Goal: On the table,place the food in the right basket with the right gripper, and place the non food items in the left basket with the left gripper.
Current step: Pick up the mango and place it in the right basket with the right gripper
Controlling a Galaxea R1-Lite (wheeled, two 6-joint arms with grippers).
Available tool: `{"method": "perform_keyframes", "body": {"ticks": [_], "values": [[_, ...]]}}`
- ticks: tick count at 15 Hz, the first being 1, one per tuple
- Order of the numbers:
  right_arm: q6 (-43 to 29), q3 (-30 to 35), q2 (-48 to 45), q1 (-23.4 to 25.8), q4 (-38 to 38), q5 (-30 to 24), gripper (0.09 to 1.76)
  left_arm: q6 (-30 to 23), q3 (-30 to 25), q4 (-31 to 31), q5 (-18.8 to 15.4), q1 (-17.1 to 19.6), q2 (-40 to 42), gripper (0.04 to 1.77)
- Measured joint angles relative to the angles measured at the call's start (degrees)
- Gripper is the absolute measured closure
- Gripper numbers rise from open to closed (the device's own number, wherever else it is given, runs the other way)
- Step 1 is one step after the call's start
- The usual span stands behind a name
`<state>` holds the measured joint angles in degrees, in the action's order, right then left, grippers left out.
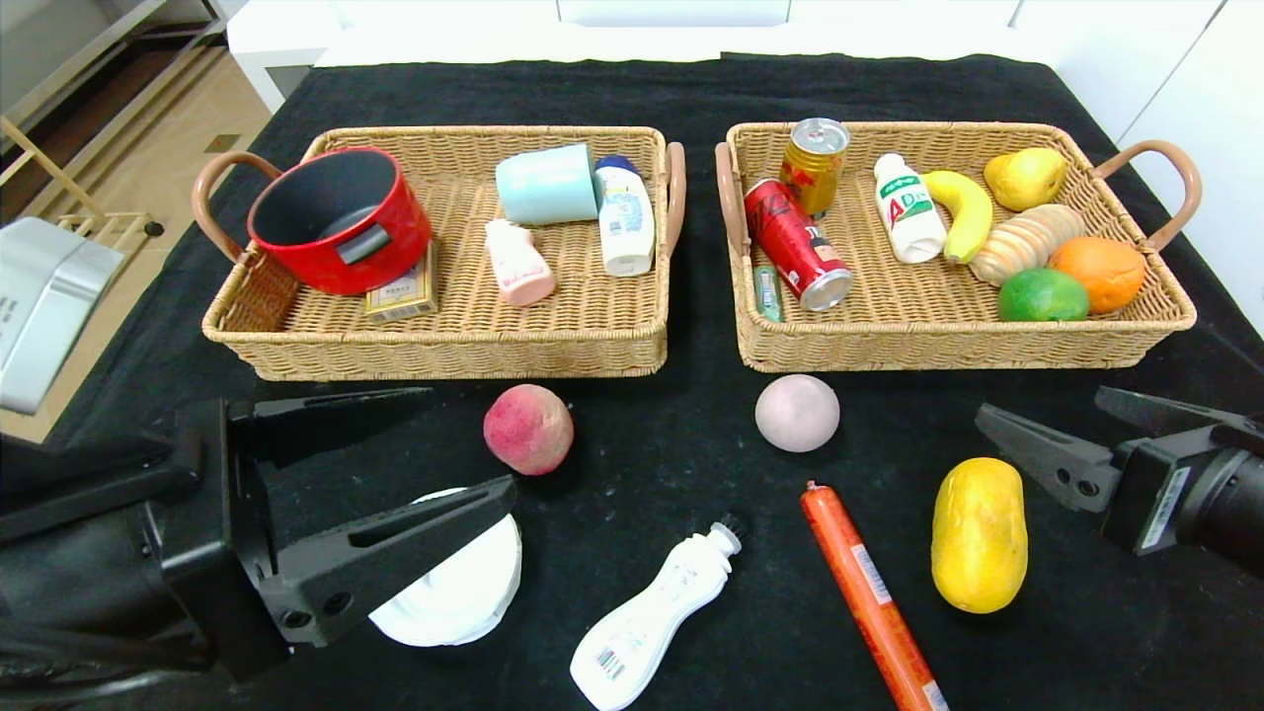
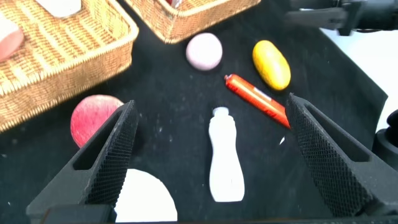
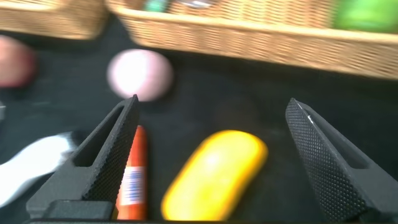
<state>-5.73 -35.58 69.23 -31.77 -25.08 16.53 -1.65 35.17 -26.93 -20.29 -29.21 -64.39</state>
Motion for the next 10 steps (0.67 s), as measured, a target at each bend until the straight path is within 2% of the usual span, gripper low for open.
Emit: {"method": "perform_keyframes", "body": {"ticks": [3, 5, 8, 10], "values": [[-2.23, -5.64, 0.28, 0.57, 14.31, 5.52, 0.14, 0.00, 0.13, 0.01, 0.17, 0.05, 0.61, 0.09], [-8.09, -10.19, 0.78, 0.90, 24.48, 6.73, 0.14, 0.00, 0.16, 0.01, 0.17, 0.05, 0.74, 0.09], [-18.25, -17.23, 2.46, 1.15, 37.12, 5.77, 0.14, 0.00, 0.16, 0.01, 0.20, 0.05, 0.78, 0.09], [-21.97, -20.39, 4.50, 1.27, 41.28, 3.84, 0.14, 0.02, 0.16, 0.00, 0.22, 0.11, 0.87, 0.09]]}}
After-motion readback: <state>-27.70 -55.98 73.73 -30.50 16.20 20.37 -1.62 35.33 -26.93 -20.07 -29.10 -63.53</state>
